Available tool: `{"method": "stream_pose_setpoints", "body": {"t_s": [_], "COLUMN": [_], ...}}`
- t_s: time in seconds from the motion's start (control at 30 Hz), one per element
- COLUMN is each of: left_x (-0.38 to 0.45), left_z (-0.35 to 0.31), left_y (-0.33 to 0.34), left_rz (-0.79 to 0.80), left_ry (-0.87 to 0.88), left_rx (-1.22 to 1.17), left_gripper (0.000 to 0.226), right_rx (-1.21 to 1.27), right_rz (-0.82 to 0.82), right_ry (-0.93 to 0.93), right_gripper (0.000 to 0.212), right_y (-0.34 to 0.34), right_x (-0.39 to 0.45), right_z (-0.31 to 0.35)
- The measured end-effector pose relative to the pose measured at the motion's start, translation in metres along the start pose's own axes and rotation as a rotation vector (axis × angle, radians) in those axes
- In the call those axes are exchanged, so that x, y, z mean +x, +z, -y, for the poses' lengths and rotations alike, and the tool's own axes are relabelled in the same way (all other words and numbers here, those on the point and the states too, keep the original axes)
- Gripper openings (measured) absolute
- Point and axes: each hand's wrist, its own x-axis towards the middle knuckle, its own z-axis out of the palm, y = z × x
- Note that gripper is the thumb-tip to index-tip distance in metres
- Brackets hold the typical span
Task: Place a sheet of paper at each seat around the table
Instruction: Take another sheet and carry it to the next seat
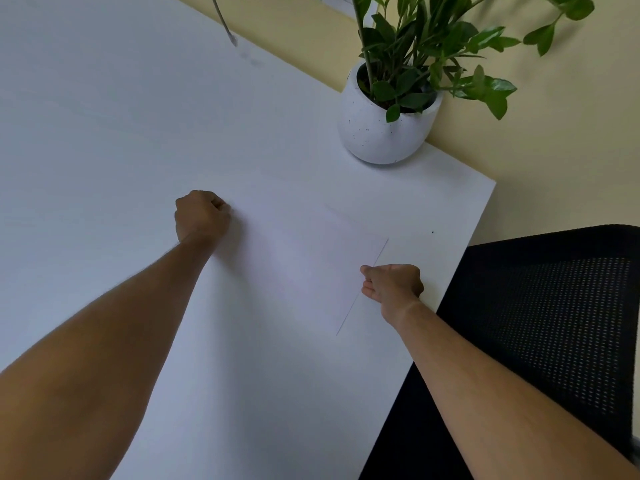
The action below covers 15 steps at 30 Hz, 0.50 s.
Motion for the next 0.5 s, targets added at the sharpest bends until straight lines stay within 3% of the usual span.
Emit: {"method": "stream_pose_setpoints", "body": {"t_s": [0.07,0.23,0.33,0.5], "left_x": [-0.009,-0.034,-0.048,-0.075], "left_z": [-0.002,-0.006,-0.008,-0.008], "left_y": [0.000,0.003,0.003,-0.008], "left_rz": [-0.002,-0.017,0.020,0.098], "left_ry": [0.050,0.282,0.373,0.449], "left_rx": [0.057,0.269,0.362,0.337], "left_gripper": [0.012,0.046,0.064,0.085], "right_rx": [-0.087,-0.334,-0.493,-0.770], "right_rz": [-0.031,-0.104,-0.057,-0.040], "right_ry": [-0.091,-0.419,-0.603,-0.866], "right_gripper": [0.021,0.040,0.026,0.058], "right_y": [0.001,0.000,-0.002,-0.003], "right_x": [-0.004,-0.017,-0.027,-0.045], "right_z": [0.000,0.006,0.010,0.023]}}
